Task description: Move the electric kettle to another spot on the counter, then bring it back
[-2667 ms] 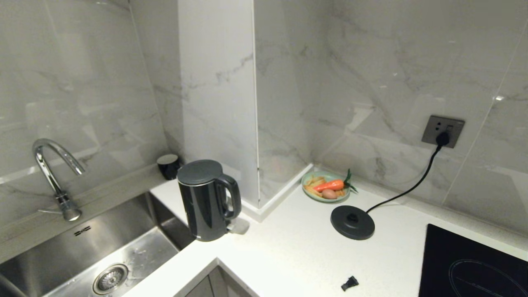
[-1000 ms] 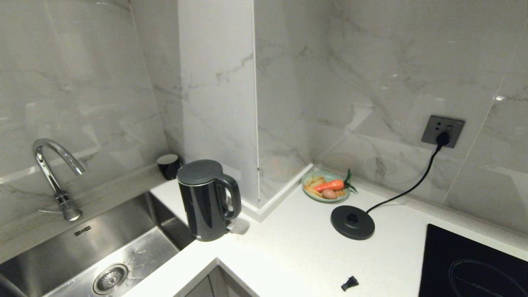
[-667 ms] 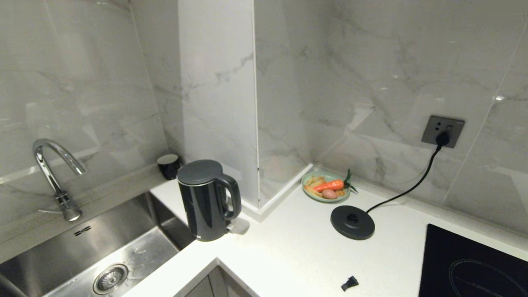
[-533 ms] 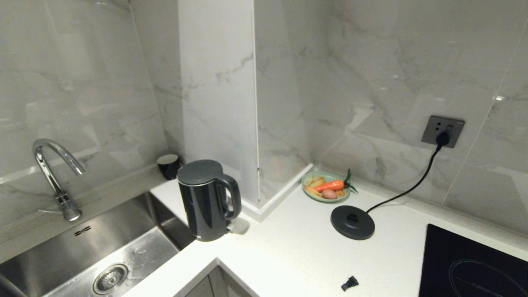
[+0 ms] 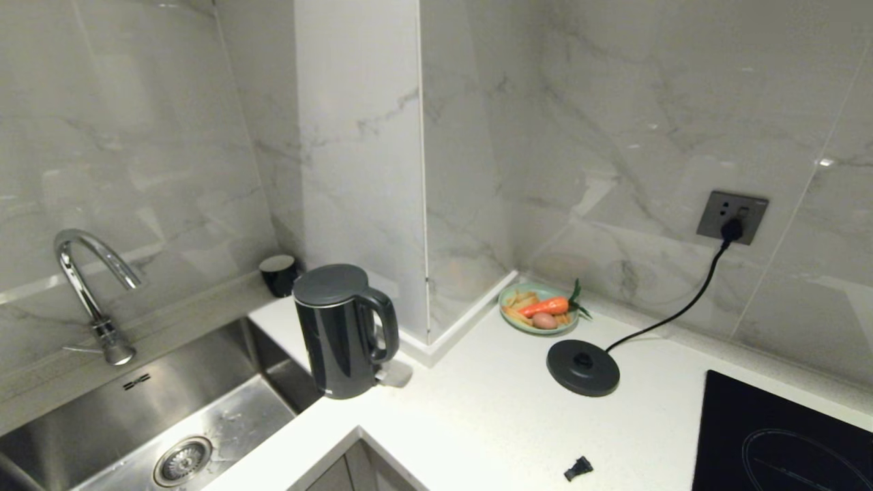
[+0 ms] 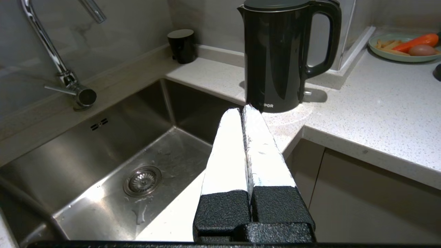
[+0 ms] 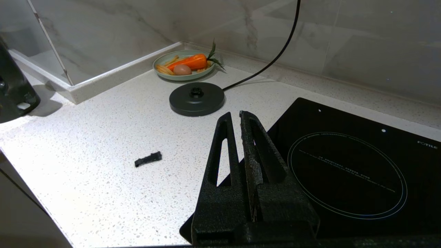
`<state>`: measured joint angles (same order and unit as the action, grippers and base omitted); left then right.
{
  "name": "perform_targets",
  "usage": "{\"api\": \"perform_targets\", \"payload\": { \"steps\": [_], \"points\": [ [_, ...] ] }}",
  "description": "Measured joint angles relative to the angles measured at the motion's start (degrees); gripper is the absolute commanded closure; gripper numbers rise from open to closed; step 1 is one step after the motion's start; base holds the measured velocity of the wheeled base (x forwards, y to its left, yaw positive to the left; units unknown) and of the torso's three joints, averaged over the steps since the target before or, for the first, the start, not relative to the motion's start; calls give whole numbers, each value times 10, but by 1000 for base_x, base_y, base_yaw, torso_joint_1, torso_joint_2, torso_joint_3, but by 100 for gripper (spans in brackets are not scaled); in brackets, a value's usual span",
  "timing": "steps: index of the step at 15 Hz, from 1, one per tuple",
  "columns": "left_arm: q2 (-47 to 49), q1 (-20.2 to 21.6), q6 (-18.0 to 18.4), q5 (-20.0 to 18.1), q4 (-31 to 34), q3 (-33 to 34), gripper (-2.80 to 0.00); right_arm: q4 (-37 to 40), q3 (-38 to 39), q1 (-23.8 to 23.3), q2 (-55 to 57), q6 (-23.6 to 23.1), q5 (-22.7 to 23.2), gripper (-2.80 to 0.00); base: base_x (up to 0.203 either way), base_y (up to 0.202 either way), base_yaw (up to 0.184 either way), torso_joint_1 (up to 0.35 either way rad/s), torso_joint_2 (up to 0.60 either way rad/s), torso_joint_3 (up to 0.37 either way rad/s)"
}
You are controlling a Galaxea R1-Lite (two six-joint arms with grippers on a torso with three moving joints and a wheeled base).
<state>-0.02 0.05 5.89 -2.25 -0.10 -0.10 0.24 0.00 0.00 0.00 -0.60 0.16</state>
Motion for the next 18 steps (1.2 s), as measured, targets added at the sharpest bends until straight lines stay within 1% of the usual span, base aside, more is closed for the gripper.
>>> {"api": "perform_targets", "payload": {
  "steps": [3,18],
  "points": [
    [0,0,0,0,0,0,0,0,0,0,0,0,0,0,-4,1,-54,1,3,4],
    [0,0,1,0,0,0,0,0,0,0,0,0,0,0,3,7,-174,2,3,2]
  ]
}}
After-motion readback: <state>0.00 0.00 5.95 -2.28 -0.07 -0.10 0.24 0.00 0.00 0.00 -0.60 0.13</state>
